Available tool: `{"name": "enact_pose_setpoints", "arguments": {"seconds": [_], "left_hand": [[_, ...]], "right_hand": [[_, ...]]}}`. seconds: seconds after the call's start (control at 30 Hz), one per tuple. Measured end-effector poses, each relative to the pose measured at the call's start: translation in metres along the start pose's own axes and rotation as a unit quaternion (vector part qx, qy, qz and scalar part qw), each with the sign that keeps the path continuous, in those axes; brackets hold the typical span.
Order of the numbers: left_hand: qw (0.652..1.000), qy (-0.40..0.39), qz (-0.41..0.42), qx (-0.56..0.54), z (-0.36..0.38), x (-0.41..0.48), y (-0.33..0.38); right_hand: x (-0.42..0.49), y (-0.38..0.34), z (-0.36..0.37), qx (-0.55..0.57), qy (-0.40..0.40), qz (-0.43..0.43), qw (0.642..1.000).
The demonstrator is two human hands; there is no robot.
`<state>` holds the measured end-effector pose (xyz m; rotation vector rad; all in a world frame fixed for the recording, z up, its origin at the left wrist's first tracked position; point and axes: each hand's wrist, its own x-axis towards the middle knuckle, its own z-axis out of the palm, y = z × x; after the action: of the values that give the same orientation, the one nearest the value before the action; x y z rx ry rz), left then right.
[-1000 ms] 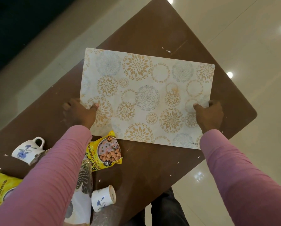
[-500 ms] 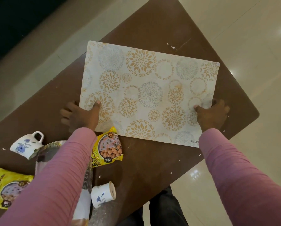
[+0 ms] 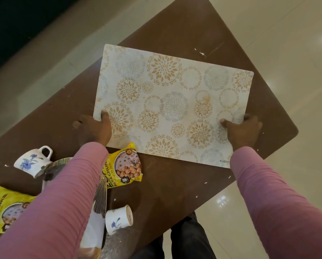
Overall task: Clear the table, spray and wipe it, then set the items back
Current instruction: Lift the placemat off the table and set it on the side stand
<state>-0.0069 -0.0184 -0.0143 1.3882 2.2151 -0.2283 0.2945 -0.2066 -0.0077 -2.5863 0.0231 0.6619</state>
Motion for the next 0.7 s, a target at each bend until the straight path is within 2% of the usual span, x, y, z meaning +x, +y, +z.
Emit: {"name": "enact_pose_setpoints", "arguments": {"seconds": [0.17, 0.47, 0.6, 0.7], "left_hand": [[0.999, 0.022, 0.01, 0.043, 0.0, 0.004, -0.006], [0.999, 0.021, 0.016, 0.025, 0.01, -0.008, -0.003], [1.0, 0.012, 0.018, 0.003, 0.015, -0.018, 0.002], [0.999, 0.01, 0.035, 0.02, 0.016, -0.02, 0.0]], "right_hand": [[0.008, 0.011, 0.003, -0.016, 0.006, 0.013, 1.0], [0.005, 0.0, -0.002, -0.054, 0.043, 0.027, 0.997], [0.009, 0.006, -0.009, 0.009, 0.057, 0.031, 0.998], [0.014, 0.006, -0.017, 0.037, 0.038, 0.039, 0.998]]}}
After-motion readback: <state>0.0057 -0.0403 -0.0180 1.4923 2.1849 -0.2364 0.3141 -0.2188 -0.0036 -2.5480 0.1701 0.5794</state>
